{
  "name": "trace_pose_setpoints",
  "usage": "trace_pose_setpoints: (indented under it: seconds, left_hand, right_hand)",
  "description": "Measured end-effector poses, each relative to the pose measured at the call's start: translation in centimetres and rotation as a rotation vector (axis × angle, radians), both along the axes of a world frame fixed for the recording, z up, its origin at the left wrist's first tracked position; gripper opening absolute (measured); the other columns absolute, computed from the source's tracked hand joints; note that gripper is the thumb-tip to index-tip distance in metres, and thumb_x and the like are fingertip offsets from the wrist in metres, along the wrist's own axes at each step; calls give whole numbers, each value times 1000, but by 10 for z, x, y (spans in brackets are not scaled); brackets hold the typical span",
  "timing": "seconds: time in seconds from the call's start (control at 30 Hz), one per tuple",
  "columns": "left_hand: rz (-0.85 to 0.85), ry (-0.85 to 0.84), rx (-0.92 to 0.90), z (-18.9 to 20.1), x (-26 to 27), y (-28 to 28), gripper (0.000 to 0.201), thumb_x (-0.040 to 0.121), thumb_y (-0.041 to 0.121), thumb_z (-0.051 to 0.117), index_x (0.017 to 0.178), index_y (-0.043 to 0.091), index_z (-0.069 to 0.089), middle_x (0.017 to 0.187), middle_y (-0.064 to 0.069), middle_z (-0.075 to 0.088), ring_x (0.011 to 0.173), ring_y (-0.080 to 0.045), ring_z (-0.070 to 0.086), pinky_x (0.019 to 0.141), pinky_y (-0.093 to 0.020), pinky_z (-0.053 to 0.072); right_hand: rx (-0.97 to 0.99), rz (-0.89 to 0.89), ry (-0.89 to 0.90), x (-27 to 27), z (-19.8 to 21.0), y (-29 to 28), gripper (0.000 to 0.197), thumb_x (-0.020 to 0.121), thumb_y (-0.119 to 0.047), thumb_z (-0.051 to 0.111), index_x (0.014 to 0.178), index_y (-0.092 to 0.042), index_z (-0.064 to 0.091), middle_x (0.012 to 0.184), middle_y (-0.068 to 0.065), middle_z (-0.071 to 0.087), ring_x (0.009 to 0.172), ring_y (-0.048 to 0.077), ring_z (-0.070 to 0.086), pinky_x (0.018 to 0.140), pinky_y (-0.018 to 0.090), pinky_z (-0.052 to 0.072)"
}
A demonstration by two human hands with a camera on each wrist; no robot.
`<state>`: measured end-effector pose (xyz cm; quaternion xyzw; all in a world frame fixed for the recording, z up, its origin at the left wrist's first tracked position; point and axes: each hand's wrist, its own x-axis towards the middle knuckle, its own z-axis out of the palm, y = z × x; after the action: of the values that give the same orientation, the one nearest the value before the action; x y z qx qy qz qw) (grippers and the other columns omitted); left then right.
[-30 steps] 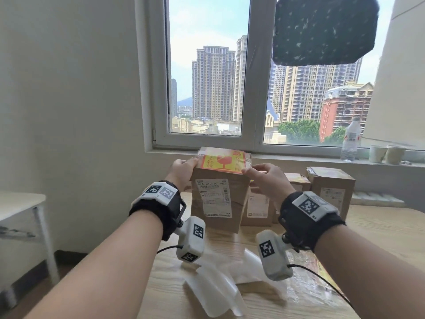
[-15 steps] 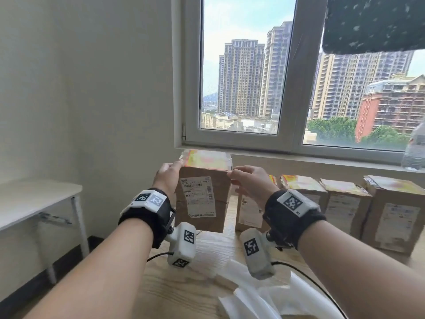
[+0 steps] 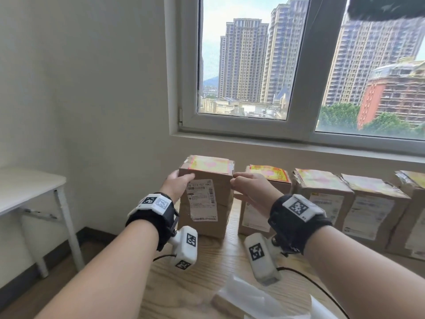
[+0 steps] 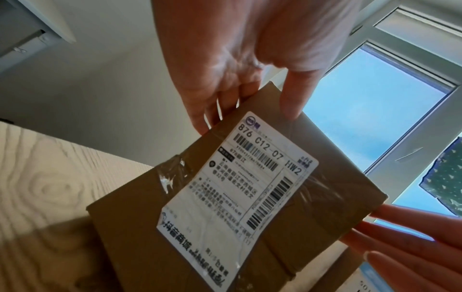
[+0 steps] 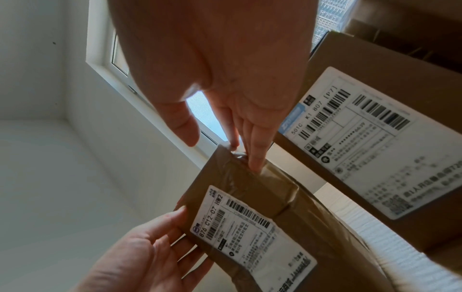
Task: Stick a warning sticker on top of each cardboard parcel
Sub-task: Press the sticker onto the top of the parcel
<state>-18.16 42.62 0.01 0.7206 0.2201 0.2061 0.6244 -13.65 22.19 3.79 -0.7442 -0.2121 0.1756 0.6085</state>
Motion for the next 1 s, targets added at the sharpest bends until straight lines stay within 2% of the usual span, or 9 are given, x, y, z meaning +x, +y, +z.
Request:
trace_pose_setpoints:
  seconds: [0.07,0.2,0.4,0.5,0.57,0.63,0.7,0.83,1.0]
  left_hand:
    - [-4,7,89,-4,3,-3,14,89,22,62,103,21,62,106,-4,69,103,-25,64,97,-42,49]
    - [19,3,201,-13,8,-9,43,85,5,67,123,20,53,104,-1,63,98,-18,58,85,-31,48]
    - [90,36,208,-33,22,-14,45,83,20,71,124,19,54,108,1,64,103,-24,62,91,-47,53]
    - [90,42,214,-38,36,-15,39,82,23,72,118,18,58,114,-5,68,104,-29,64,88,-49,54]
    - [105,45,231,-40,45,-15,34,82,20,71,114,19,60,112,-7,69,100,-32,66,87,-49,54]
    - [105,46,238,-42,51,-16,32,81,20,72,111,22,61,110,-7,70,97,-34,67,86,-49,54]
    - [98,41,238,-44,57,-17,32,81,20,72,111,21,60,111,-7,69,97,-33,67,85,-50,55]
    - [101,13,222,-46,65,-19,38,82,19,72,117,17,58,114,-9,68,99,-34,67,84,-50,55]
    - [87,21,208,-48,69,-22,42,82,22,73,120,20,56,116,-8,67,101,-30,66,85,-48,56]
  right_hand:
    - [2,-7,-2,6,-3,0,17,93,-5,52,87,-16,63,127,25,60,122,34,56,107,46,43]
    - [-30,-26,-81,16,-8,0,36,94,-7,51,130,-3,56,121,14,64,114,26,61,100,40,50]
    - [-113,-278,-551,29,-11,-25,26,88,-12,56,103,-25,72,105,-3,71,81,7,64,76,27,55]
    - [-328,-365,-754,39,-8,-41,29,89,-18,56,111,-29,70,126,-6,62,112,13,56,100,30,41]
    - [-536,-326,-829,49,-9,-48,36,90,-24,55,126,-29,62,145,-4,49,136,16,38,115,34,26]
    - [-760,-263,-863,58,-13,-54,45,91,-31,55,137,-31,51,155,-1,35,146,19,24,121,43,15]
    - [-869,-247,-896,65,-18,-58,49,92,-32,55,140,-32,46,155,-1,35,145,21,26,120,47,15]
    - [-833,-288,-893,68,-22,-60,52,92,-16,53,141,-32,44,145,-7,48,133,18,43,116,47,28]
    - [-814,-333,-923,71,-22,-63,51,92,-8,49,137,-31,49,138,-6,55,125,19,50,108,39,39]
